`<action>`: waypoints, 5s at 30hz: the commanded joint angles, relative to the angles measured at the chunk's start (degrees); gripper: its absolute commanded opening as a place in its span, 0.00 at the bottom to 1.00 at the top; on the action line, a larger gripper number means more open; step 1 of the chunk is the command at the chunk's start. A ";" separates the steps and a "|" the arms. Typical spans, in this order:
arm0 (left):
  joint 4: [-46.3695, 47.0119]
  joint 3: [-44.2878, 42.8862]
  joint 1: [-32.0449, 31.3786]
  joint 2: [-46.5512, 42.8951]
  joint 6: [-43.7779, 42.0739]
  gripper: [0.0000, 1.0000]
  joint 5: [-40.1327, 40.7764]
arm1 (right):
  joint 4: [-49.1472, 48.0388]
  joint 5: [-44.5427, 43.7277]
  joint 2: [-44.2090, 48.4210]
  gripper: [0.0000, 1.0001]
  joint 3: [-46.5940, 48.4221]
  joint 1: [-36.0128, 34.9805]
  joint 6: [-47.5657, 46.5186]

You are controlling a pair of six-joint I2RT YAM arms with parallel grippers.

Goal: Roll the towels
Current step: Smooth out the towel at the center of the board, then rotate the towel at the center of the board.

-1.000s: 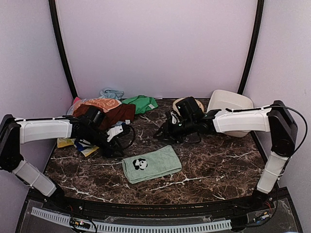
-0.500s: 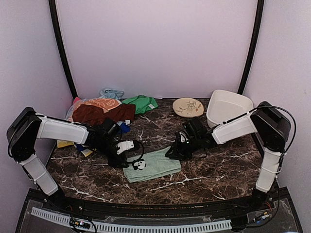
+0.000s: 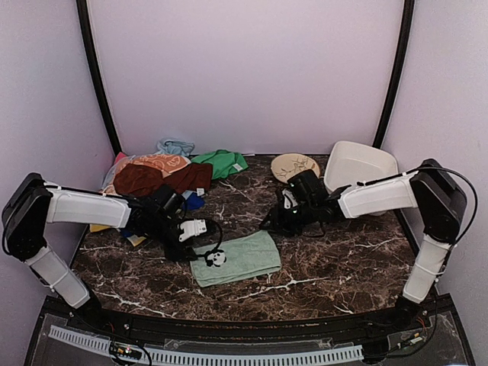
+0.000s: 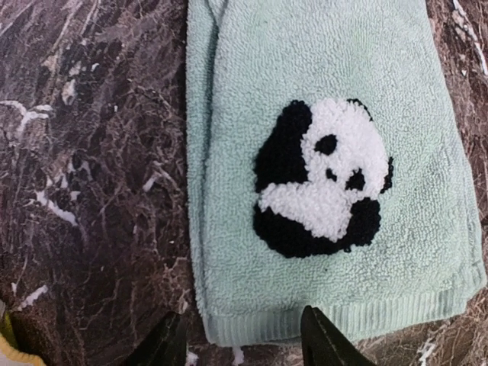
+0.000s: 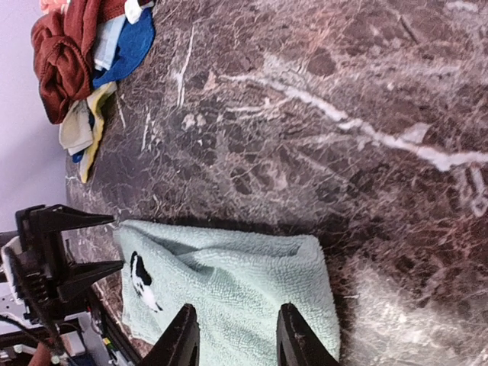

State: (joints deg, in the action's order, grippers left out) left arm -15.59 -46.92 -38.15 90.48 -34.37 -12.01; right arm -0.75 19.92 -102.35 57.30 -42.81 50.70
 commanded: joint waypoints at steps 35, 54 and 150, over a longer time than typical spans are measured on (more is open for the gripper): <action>9.16 -8.79 -5.61 10.75 -16.40 0.60 14.01 | 11.81 -18.00 12.69 0.12 -17.04 -15.44 4.75; -5.07 -11.77 -1.18 -4.15 -8.71 0.85 3.36 | 27.96 -12.14 15.17 0.18 1.57 -12.55 -8.88; 1.58 -9.37 -13.53 7.48 -8.61 0.61 -3.22 | 4.15 -30.23 26.34 0.95 -8.77 3.31 -18.00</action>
State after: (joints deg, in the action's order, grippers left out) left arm -13.02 -57.74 -51.77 102.41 -45.06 -13.04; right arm -1.91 8.73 -87.55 51.24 -39.38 41.10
